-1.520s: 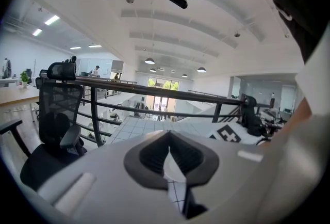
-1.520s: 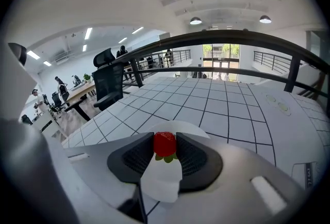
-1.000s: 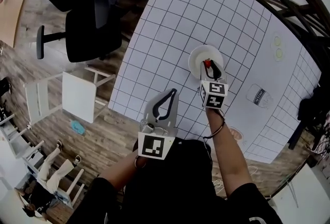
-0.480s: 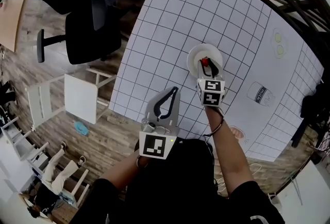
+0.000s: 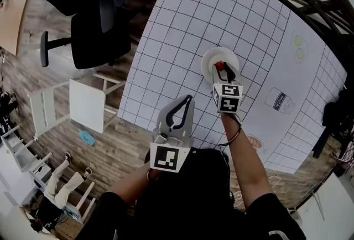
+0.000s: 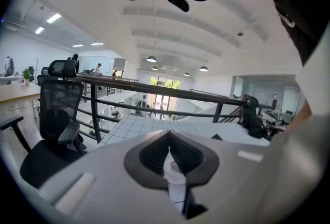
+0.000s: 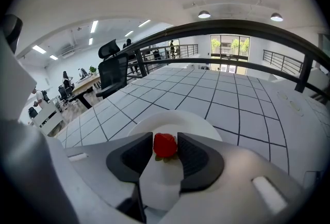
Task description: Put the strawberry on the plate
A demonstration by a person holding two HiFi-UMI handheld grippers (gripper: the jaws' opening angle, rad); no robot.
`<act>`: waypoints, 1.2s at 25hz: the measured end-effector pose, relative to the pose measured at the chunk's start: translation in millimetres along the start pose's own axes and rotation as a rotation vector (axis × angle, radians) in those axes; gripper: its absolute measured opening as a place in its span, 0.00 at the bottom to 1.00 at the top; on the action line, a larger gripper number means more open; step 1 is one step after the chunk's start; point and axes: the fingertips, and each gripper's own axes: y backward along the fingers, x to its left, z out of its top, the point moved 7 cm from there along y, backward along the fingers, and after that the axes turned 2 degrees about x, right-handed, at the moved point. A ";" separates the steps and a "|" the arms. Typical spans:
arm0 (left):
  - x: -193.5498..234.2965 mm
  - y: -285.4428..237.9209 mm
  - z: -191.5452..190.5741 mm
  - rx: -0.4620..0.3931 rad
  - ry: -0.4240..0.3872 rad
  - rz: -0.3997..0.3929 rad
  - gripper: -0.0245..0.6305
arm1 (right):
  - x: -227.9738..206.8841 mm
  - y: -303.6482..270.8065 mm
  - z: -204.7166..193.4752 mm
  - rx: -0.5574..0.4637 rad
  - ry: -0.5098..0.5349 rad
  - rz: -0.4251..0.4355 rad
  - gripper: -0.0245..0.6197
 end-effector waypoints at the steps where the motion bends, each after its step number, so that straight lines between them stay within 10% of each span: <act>1: 0.4 1.2 0.3 -0.001 -0.001 0.001 0.05 | 0.5 0.1 0.2 0.001 0.000 0.000 0.28; 30: -9.1 57.4 23.1 -0.098 0.040 -0.034 0.05 | 26.7 104.4 34.2 -0.127 0.023 -0.023 0.29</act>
